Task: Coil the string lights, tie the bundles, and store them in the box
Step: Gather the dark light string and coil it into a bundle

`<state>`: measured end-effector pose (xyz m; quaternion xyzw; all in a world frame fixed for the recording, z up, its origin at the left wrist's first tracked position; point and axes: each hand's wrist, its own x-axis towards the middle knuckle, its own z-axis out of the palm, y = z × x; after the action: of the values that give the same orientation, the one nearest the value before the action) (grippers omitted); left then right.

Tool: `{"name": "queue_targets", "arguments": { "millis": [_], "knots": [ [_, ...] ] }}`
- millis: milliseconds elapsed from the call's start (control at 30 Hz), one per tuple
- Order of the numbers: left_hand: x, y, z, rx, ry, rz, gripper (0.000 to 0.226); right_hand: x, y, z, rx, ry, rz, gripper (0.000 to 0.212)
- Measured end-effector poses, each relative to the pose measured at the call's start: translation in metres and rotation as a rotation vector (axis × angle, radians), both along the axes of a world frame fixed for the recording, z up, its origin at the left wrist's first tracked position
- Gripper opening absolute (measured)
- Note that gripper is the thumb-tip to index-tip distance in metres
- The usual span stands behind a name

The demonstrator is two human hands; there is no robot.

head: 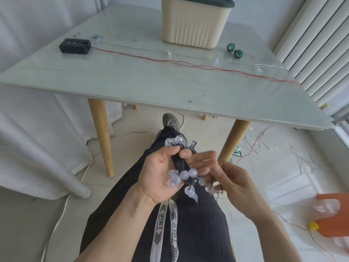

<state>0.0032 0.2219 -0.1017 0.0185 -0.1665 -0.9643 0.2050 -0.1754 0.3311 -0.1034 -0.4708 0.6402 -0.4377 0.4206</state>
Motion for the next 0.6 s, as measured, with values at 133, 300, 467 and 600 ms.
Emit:
{"name": "queue_targets", "arguments": {
  "millis": [133, 300, 467, 600],
  "knots": [
    [0.008, -0.009, 0.003, 0.020, -0.088, 0.249, 0.023, -0.010, 0.007, 0.000, 0.189, 0.121, 0.096, 0.045],
    [0.020, -0.017, 0.002, 0.027, -0.261, 0.446, 0.035, -0.013, 0.015, 0.004, 0.138, 0.289, -0.010, 0.030],
    [0.016, -0.013, 0.000, -0.210, -0.373, 0.338, 0.042, 0.011, 0.016, 0.026, 0.212, 0.322, 0.289, 0.021],
    [0.007, -0.001, -0.005, -0.464, -0.432, 0.251, 0.044, 0.014, 0.016, 0.049, 0.182, 0.367, 0.397, 0.020]
  ]
}}
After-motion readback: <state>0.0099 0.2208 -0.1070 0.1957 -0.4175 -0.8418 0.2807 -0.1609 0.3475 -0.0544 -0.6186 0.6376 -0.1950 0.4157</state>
